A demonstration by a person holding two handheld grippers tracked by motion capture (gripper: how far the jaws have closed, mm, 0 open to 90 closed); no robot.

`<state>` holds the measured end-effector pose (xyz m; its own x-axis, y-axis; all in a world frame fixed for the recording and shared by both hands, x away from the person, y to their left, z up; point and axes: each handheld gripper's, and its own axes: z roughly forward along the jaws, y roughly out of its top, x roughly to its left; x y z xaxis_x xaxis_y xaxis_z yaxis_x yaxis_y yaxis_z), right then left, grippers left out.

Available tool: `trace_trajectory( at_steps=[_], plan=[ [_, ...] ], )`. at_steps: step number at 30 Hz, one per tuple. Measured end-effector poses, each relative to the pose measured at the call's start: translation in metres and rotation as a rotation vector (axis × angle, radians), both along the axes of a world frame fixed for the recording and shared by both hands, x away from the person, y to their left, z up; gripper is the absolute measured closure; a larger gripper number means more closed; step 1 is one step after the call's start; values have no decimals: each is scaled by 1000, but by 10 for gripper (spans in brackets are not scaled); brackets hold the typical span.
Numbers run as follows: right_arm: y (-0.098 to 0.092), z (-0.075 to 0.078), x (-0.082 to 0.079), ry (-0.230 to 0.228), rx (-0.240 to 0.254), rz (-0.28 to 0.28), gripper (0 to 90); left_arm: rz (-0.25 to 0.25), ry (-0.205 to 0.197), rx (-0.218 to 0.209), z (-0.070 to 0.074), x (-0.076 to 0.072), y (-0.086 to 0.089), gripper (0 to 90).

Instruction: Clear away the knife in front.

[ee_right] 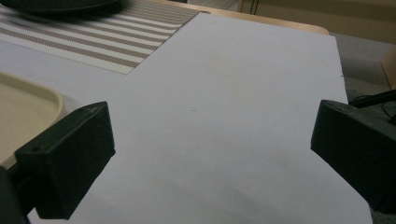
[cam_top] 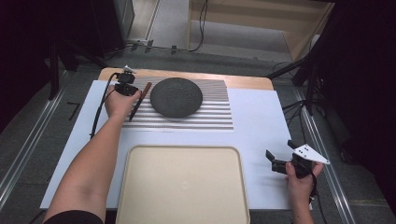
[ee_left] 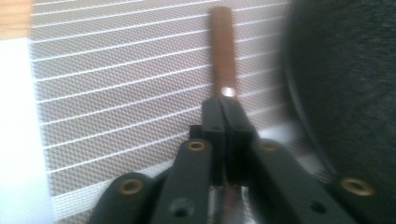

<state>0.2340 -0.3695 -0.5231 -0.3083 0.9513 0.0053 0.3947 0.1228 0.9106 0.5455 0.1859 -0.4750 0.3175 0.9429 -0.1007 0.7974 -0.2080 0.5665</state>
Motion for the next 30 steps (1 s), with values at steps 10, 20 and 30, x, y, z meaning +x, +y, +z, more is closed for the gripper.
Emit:
trace_trajectory(
  at_steps=[10, 20, 30],
  plan=[
    [0, 0, 0, -1, 3, 3, 0, -73, -9, -13, 0, -9, -6, 609],
    [0, 0, 0, 2, 3, 2, 0, -110, -34, 150, -8, -14, -21, 760],
    [0, 0, 0, 1, 6, 0, 0, -116, -9, 121, -4, -13, -15, 768]
  ],
)
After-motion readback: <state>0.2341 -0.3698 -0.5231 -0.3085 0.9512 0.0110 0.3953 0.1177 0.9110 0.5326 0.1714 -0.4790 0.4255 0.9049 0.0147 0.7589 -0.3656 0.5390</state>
